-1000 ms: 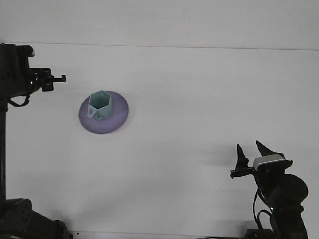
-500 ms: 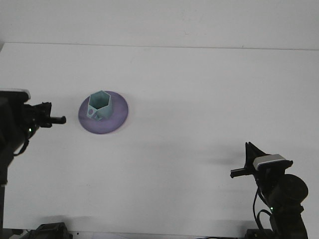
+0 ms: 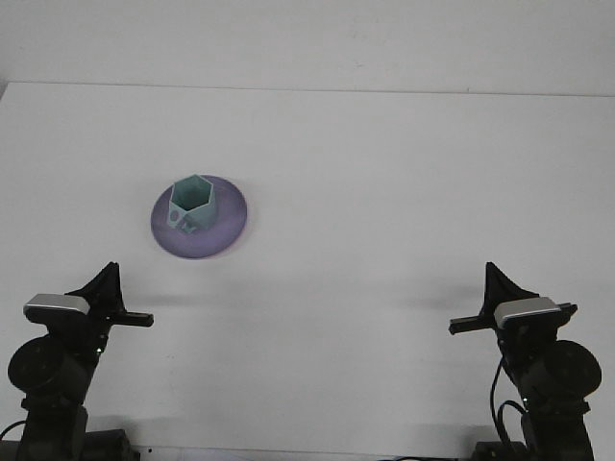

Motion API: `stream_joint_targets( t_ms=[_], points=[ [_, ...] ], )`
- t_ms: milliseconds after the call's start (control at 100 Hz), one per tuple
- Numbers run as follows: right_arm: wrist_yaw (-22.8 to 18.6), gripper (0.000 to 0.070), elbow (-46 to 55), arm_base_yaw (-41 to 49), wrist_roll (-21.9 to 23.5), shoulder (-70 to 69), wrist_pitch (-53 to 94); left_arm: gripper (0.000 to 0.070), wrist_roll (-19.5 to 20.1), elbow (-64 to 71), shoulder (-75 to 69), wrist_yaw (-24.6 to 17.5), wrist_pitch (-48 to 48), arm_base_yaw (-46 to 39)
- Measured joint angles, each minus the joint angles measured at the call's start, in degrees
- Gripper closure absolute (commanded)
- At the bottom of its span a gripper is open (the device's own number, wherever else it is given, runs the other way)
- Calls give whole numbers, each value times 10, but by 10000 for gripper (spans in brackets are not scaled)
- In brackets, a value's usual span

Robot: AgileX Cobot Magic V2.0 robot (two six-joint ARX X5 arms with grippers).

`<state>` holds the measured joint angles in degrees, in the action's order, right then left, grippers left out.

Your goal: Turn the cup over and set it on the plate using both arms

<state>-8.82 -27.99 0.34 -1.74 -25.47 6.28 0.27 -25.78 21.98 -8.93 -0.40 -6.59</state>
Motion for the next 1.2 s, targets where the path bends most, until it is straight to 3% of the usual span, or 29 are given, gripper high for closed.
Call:
stream_joint_targets(
  t_ms=[360, 830, 1070, 1200],
  points=[
    [-2, 700, 0, 0, -4, 0, 3, 687, -25, -2, -4, 1, 13, 0],
    [-2, 700, 0, 0, -4, 0, 3, 687, -23, -1, -28, 3, 11, 9],
    [-2, 700, 0, 0, -4, 0, 3, 687, 7, 118, -161, 83, 69, 54],
    [-2, 700, 0, 0, -4, 0, 3, 687, 12, 198, -203, 89, 79, 61]
  ],
)
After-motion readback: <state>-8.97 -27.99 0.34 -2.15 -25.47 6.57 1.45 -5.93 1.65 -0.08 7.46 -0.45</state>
